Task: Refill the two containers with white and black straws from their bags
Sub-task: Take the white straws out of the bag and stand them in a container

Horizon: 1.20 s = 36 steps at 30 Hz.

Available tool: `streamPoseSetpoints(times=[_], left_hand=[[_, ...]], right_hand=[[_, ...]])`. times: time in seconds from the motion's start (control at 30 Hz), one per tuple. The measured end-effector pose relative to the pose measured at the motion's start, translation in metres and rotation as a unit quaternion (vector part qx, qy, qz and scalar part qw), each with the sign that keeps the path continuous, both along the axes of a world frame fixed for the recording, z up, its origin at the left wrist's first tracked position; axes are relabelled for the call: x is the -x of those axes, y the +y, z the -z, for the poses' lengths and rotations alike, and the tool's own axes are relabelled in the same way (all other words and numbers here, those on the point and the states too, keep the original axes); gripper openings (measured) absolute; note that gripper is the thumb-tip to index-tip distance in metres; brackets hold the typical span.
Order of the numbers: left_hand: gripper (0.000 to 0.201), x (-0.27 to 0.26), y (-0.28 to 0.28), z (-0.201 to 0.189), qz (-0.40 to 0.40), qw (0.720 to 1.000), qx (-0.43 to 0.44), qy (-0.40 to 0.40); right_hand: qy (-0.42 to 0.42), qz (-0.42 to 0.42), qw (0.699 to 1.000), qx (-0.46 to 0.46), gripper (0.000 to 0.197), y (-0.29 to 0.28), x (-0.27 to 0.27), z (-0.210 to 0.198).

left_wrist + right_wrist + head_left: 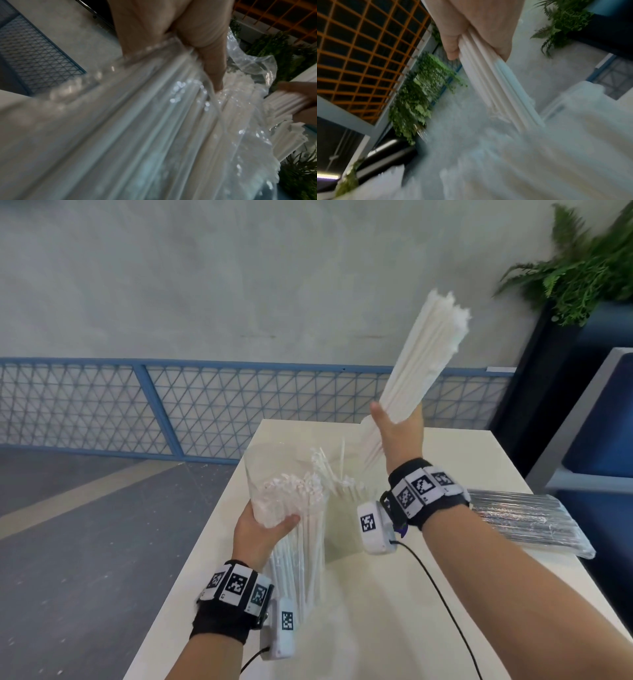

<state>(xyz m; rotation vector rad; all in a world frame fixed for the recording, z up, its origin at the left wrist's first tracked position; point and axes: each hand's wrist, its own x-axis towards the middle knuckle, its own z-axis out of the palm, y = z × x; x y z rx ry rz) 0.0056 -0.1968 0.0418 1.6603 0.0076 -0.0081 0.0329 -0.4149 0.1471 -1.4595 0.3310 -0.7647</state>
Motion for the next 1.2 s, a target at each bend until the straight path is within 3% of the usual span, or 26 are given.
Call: streamPoseSetpoints(times=[0.13,0.27,0.37,0.5,0.6,0.67,0.73,0.8,0.97,1.07,1.2], left_hand=[[0.050,0.000,0.001,-0.001,0.003,1.000,0.001,-0.003],[0.049,0.001,0.001,-0.002,0.010,1.000,0.003,-0.005],[0.050,0.000,-0.001,-0.002,0.011,1.000,0.000,-0.004],[0.051,0.000,-0.003,-0.002,0.017,1.000,-0.004,-0.006],[0.051,0.000,-0.005,-0.001,0.026,1.000,-0.003,-0.005],[0.050,0.001,-0.005,0.000,0.028,1.000,0.002,-0.004],[0.050,0.001,-0.004,0.001,0.029,1.000,0.011,-0.004],[0.049,0.001,-0.002,0.002,0.031,0.999,0.019,-0.004],[0.051,0.000,0.001,0.004,0.032,0.999,0.033,-0.007],[0.052,-0.001,-0.001,0.007,0.030,0.999,0.040,-0.007],[0.050,-0.001,-0.004,0.009,0.036,0.998,0.043,-0.008]], right_hand=[[0.044,-0.040,0.998,0.025,0.044,0.004,-0.001,0.034],[0.039,-0.060,0.997,0.008,0.032,0.000,-0.003,0.042],[0.041,-0.054,0.997,0.044,0.017,-0.002,-0.005,0.044],[0.094,-0.078,0.986,0.109,0.024,-0.007,-0.007,0.053],[0.145,-0.134,0.968,0.152,0.004,-0.005,-0.005,0.058],[0.137,-0.141,0.966,0.165,0.029,-0.004,-0.004,0.061],[0.072,-0.093,0.981,0.156,0.058,-0.003,0.003,0.057],[0.030,-0.089,0.983,0.157,0.073,-0.004,0.013,0.057],[0.147,-0.276,0.934,0.172,0.119,-0.010,0.035,0.083],[0.206,-0.265,0.903,0.267,0.129,-0.008,0.028,0.079],[0.238,-0.227,0.902,0.278,0.130,0.005,0.009,0.076]])
